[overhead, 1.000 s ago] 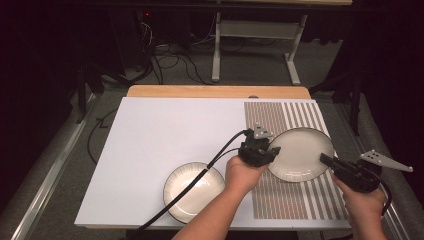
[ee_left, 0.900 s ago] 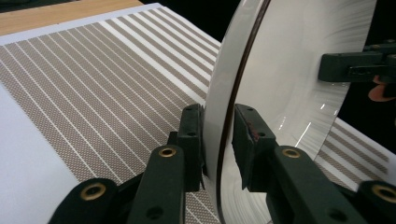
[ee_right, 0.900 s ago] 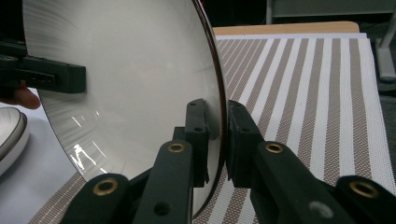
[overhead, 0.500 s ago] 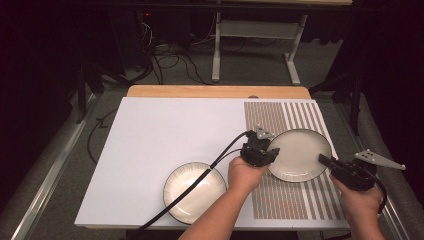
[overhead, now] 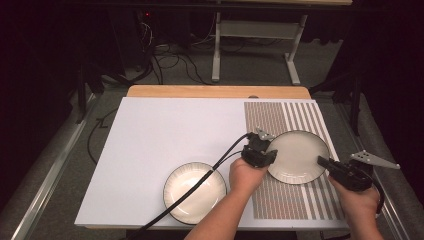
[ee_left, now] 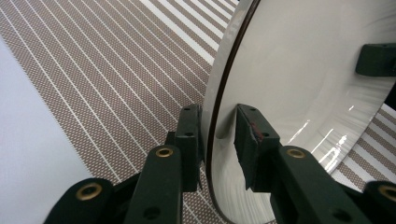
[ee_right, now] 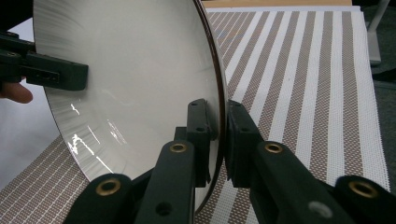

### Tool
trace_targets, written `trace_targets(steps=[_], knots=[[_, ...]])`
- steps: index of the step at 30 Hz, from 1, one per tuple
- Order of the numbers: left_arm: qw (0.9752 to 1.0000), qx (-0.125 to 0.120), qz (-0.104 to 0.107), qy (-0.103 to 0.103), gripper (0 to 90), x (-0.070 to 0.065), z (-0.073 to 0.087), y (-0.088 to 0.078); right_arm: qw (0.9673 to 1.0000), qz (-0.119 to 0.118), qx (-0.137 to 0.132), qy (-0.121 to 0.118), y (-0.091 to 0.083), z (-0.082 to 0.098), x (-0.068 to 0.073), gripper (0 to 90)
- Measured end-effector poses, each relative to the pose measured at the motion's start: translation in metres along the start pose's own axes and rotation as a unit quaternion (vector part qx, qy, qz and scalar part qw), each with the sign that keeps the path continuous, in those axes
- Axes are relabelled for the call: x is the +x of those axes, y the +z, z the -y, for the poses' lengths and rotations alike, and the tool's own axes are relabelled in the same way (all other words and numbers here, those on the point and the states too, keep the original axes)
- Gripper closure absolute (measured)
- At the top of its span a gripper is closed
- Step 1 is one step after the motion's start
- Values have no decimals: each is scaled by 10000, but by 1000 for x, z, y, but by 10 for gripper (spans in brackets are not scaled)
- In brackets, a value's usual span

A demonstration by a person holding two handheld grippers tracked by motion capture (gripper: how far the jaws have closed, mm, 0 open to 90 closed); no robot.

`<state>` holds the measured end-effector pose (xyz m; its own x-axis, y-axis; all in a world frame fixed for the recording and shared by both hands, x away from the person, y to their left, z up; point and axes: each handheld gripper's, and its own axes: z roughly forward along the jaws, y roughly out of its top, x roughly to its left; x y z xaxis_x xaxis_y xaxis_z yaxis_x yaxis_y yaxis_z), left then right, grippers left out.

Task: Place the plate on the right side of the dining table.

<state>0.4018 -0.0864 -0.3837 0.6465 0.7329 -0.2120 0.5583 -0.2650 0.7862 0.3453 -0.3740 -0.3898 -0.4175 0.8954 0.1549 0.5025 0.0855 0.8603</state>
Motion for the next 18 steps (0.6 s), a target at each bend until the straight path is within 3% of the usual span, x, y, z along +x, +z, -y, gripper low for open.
trace_targets(steps=[3,8,11,13,14,15,18], knots=[[9999,-88,-58,-48,665,2,-1,-3,9999,-122,0,73,-1,-1,-1,857],[9995,-302,-64,6,574,5,-1,-16,10000,-50,12,69,0,-1,0,852],[9982,-578,-10,159,520,14,1,-40,10000,-24,33,74,0,-2,0,849],[9979,-617,15,182,469,17,3,-46,10000,-4,44,82,1,-2,1,848],[9975,-676,-2,195,469,20,4,-52,10000,-4,44,82,1,-2,1,848],[9965,-793,-99,240,412,26,8,-66,10000,9,52,69,1,-2,1,847],[9948,-953,-204,289,324,35,16,-84,9999,20,89,94,3,-3,0,846]])
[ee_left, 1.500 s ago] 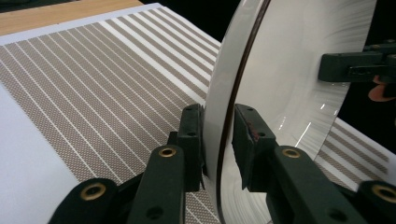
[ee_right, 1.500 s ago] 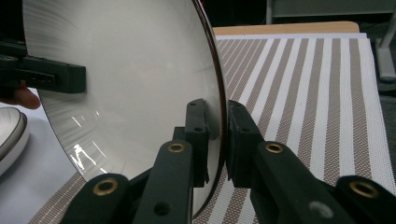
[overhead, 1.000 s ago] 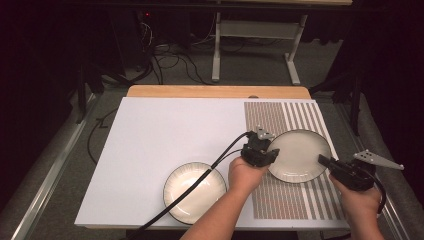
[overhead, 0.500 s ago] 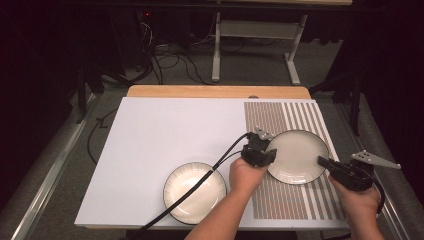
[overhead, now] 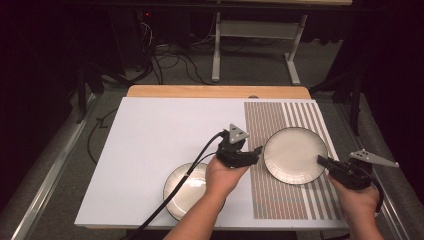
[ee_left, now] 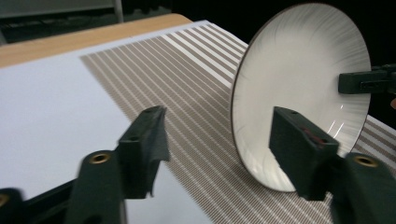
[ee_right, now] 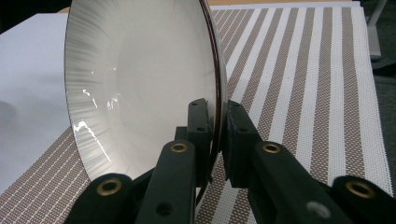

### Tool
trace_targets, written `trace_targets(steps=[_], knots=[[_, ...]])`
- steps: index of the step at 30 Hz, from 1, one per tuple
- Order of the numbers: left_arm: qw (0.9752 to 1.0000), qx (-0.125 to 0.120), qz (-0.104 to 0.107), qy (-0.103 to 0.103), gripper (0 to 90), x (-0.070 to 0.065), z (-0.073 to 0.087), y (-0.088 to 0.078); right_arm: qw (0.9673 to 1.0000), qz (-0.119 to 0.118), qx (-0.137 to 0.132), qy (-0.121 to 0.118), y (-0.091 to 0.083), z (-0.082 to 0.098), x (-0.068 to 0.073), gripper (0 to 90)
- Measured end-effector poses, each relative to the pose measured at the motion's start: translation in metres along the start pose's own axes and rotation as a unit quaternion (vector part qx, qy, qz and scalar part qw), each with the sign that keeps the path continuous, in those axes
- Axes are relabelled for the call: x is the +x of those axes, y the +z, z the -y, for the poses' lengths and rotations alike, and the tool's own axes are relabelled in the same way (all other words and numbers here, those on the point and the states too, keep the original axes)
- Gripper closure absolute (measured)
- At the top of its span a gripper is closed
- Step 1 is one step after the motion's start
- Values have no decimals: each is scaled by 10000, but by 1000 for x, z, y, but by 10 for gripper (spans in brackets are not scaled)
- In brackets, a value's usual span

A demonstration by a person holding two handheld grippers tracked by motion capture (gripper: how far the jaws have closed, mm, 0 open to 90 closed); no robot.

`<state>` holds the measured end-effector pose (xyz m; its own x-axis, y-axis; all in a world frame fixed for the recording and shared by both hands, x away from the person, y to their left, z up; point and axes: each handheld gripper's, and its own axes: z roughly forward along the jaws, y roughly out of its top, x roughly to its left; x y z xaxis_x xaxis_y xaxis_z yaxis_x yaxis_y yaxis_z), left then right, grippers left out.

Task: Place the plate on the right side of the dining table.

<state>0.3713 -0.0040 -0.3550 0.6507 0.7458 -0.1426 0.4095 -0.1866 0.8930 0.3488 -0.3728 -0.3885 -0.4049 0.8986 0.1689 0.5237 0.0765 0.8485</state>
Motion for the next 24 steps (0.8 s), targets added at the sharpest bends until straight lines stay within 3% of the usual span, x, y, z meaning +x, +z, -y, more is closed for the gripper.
trace_targets(steps=[5,6,7,10,12,14,17,18,21,22,24], knots=[[9999,-129,1,-66,226,13,8,-24,10000,34,70,38,3,-2,-2,838],[9995,-165,108,-231,200,21,12,-37,9999,65,106,55,4,-2,-2,834],[9995,-165,108,-231,186,21,12,-37,9999,65,106,55,4,-2,-2,834],[9997,-224,10,-117,159,35,18,-64,9998,102,169,78,6,-3,-4,830],[9996,-262,4,-126,140,39,20,-71,9998,107,173,88,7,-3,-4,829],[9989,-453,51,-99,134,52,28,-87,9996,122,202,120,8,-3,-4,826],[9987,-500,7,-126,100,62,34,-97,9996,144,234,97,9,-4,-5,823],[9985,-516,-26,-165,82,71,41,-105,9994,152,264,154,11,-4,-6,820],[9984,-521,-126,-161,56,78,47,-113,9992,168,307,207,13,-4,-7,816],[9982,-518,-278,-105,24,84,53,-122,9989,200,356,241,15,-4,-9,809],[9977,-549,-378,-78,2,89,59,-131,9986,225,406,262,17,-4,-11,802]])
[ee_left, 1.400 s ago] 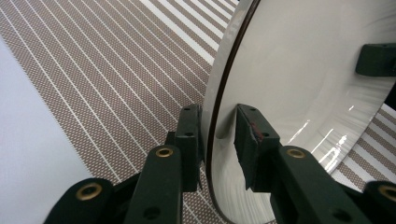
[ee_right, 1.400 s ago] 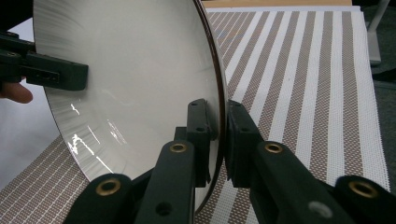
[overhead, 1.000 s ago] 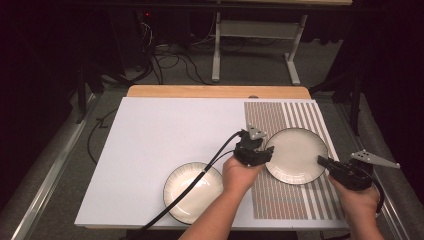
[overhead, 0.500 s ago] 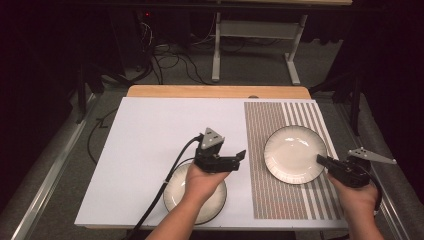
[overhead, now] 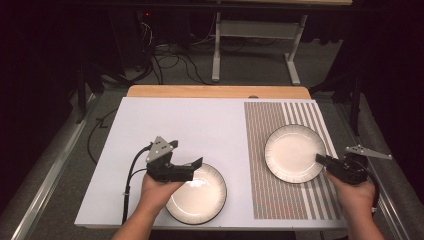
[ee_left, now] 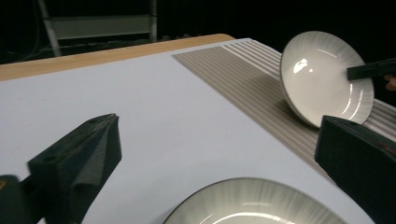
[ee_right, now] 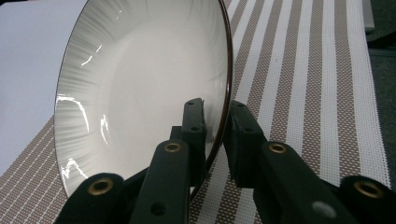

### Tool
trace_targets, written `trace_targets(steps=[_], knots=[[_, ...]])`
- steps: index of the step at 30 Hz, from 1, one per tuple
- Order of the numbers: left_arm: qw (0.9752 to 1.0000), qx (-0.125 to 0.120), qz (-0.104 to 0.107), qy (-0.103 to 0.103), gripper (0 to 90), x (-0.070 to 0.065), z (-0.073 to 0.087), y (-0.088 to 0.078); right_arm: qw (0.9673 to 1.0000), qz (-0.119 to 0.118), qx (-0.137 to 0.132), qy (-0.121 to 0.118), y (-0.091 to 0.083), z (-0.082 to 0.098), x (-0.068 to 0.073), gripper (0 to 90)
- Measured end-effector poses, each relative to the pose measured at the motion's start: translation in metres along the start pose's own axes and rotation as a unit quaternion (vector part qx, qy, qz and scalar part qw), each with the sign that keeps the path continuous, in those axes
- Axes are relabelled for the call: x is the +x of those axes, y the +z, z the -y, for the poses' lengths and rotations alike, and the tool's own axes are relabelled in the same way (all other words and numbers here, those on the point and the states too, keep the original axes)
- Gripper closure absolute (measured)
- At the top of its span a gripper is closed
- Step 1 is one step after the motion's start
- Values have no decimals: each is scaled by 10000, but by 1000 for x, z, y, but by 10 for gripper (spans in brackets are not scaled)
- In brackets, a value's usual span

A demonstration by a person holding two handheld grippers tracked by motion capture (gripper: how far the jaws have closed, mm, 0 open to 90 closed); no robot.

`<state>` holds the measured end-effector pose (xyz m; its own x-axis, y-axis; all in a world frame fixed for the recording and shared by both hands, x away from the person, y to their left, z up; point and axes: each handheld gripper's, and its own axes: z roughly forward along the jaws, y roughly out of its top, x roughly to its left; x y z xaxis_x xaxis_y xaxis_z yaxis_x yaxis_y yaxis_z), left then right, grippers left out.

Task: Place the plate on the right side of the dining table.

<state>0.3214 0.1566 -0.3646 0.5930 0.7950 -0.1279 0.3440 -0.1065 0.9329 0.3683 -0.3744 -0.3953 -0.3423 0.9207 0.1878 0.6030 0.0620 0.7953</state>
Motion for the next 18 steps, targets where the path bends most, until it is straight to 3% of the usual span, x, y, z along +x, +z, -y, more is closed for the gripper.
trace_targets(steps=[3,11,14,18], knots=[[9998,-66,-128,100,2,9,6,-15,9999,44,91,86,4,-1,-2,794],[9993,-112,-328,130,2,26,16,-39,9996,108,163,181,10,-3,-4,786],[9988,-299,-379,57,6,33,23,-47,9993,182,243,200,12,-2,-5,775],[9990,-279,-343,-100,8,41,32,-48,9988,240,265,330,16,-2,-8,776]])
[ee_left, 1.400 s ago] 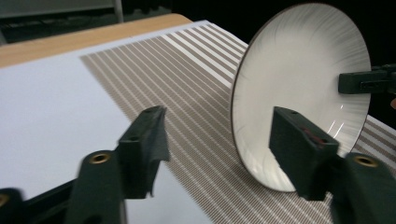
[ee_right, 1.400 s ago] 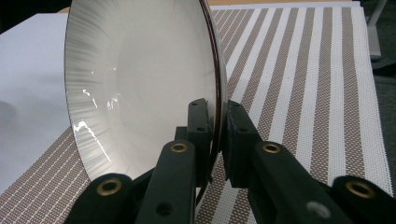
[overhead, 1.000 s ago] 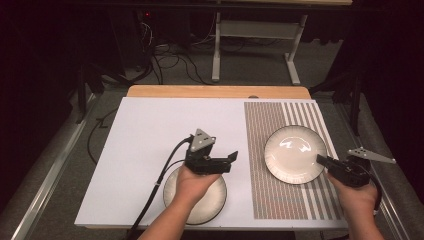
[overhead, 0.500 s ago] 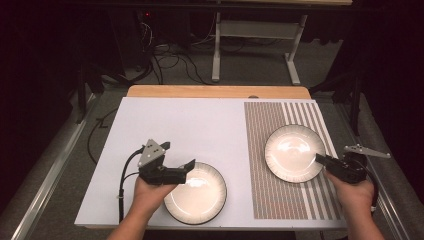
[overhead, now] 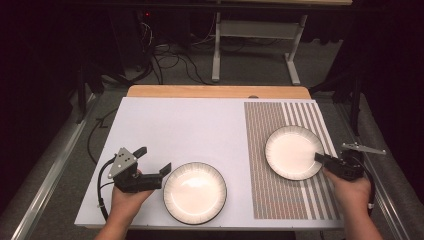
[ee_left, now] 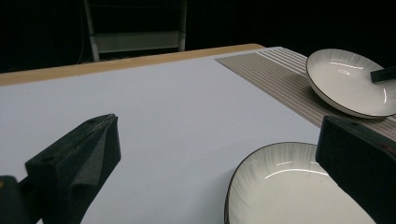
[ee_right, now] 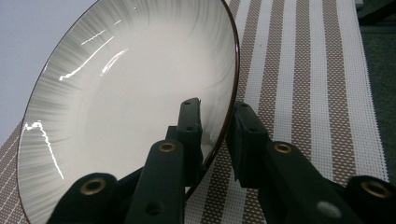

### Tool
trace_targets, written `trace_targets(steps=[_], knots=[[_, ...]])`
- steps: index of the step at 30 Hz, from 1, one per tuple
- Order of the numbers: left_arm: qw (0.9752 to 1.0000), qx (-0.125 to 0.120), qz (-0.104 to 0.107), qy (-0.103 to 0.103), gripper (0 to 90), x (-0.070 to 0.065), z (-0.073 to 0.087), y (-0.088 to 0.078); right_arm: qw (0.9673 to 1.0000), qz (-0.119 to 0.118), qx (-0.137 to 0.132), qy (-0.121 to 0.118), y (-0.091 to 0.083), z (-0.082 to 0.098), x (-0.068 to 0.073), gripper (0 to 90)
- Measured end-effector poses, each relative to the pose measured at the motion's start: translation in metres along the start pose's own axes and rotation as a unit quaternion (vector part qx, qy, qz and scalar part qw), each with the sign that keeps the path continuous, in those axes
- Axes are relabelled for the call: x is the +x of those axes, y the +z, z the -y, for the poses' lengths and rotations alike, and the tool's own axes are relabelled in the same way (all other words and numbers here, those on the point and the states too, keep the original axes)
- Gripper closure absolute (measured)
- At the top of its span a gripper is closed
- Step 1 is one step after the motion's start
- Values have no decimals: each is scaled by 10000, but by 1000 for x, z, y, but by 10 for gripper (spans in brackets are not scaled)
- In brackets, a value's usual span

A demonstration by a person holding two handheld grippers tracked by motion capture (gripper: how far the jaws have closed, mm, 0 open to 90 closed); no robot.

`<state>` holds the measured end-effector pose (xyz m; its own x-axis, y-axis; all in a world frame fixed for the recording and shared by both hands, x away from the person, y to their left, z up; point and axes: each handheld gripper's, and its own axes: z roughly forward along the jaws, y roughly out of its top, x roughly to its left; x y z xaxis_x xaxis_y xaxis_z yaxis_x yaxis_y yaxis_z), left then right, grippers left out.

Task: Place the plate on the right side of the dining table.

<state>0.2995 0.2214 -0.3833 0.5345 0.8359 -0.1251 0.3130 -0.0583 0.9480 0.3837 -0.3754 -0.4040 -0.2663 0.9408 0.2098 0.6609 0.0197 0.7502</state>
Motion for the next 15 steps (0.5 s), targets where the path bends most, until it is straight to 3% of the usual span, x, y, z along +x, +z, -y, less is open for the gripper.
trace_targets(steps=[6,9,10,15], knots=[[10000,43,-24,-2,7,5,0,0,9996,20,55,270,7,0,-4,775],[10000,44,-21,6,7,5,-1,0,9996,64,83,269,10,0,-4,762],[10000,73,-25,23,7,5,-1,1,9994,267,149,168,12,0,-4,766],[9998,166,-28,123,7,3,1,3,9989,422,181,-57,14,1,-2,756]])
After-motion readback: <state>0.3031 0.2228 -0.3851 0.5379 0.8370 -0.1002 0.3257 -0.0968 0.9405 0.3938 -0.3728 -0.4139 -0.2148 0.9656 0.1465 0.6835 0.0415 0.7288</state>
